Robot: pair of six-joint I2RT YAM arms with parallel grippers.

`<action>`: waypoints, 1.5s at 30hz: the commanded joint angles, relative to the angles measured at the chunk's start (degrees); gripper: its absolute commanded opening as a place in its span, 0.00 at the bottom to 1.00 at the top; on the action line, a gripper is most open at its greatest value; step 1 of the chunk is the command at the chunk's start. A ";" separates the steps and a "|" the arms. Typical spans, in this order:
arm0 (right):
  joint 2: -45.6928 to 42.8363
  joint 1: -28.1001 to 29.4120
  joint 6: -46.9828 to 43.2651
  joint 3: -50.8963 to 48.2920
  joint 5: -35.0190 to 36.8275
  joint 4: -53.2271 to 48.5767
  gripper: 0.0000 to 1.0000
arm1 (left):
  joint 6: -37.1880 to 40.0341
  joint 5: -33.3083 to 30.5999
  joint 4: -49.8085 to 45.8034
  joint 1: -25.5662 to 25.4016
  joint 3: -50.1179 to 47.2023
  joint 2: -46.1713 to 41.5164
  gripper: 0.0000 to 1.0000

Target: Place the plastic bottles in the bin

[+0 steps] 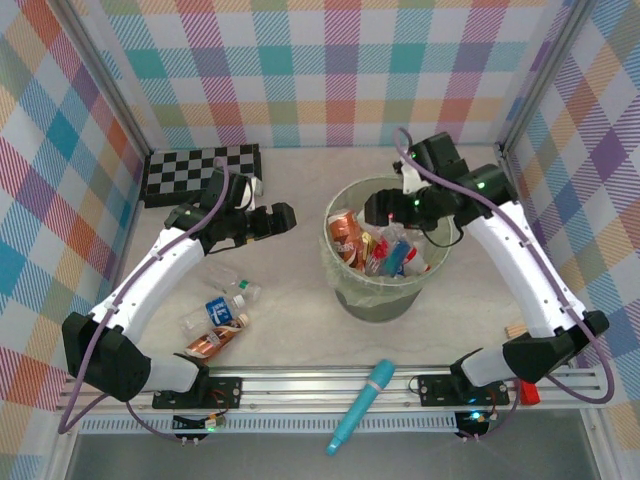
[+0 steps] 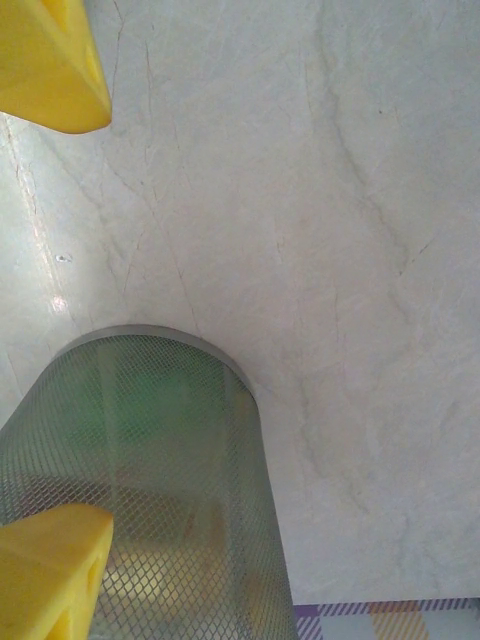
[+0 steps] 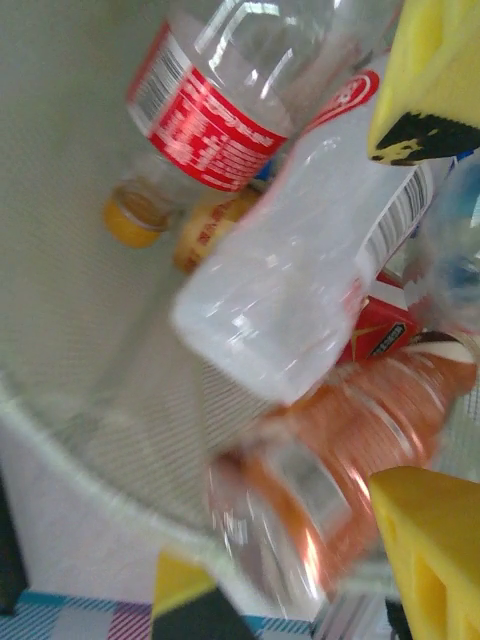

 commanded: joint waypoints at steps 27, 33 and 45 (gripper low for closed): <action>9.65 7.83 -1.73 15.17 -3.27 4.83 0.64 | -1.57 -14.79 -18.36 7.81 -10.29 -5.69 0.94; 5.81 5.26 -1.51 12.43 -2.57 5.35 0.69 | -9.69 -12.80 -11.16 11.86 -17.36 -6.60 0.99; 2.04 2.57 -1.85 8.30 -2.30 3.32 0.71 | -12.44 -11.45 0.77 13.58 -22.83 1.16 0.96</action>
